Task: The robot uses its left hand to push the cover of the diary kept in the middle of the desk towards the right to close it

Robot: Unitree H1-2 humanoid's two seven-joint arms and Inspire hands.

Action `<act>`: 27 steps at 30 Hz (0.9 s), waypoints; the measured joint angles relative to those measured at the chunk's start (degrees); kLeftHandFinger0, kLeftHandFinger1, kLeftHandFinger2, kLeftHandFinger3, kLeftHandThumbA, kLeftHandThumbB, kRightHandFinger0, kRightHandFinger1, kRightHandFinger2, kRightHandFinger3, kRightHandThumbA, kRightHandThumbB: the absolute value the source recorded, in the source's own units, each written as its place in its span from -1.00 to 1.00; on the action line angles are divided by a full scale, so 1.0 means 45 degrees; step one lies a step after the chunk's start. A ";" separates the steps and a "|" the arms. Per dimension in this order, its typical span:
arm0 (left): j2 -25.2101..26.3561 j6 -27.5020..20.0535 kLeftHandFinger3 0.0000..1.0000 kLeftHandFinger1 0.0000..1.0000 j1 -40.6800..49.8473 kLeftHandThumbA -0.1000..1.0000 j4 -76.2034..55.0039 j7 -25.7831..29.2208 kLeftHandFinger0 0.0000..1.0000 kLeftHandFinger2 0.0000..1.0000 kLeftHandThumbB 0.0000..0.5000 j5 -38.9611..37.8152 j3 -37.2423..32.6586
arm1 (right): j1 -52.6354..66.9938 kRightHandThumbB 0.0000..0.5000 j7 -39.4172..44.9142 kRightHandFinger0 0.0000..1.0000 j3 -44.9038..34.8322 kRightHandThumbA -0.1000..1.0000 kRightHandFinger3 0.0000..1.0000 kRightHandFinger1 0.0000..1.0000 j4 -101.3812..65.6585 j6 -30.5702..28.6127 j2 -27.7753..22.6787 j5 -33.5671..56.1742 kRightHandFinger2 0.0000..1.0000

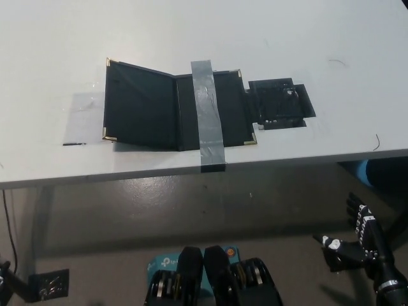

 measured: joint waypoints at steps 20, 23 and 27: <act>0.2471 0.1542 1.00 1.00 -0.1716 1.00 -0.8549 0.0437 1.00 1.00 0.20 -0.1463 -0.1365 | -0.0114 1.00 0.0044 1.00 -0.0004 1.00 1.00 1.00 0.0012 -0.0013 -0.0019 -0.0022 1.00; 0.2826 0.1898 1.00 1.00 -0.2857 1.00 -0.8908 0.0751 1.00 1.00 0.10 -0.2101 -0.1690 | -0.0120 1.00 0.0052 1.00 -0.0004 1.00 1.00 1.00 0.0013 -0.0014 -0.0044 -0.0022 1.00; 0.2946 0.2646 1.00 1.00 -0.4861 1.00 -0.8534 0.1320 1.00 1.00 0.21 -0.3146 -0.2417 | -0.0120 1.00 0.0072 1.00 -0.0058 1.00 1.00 1.00 0.0007 -0.0016 -0.0158 0.0000 1.00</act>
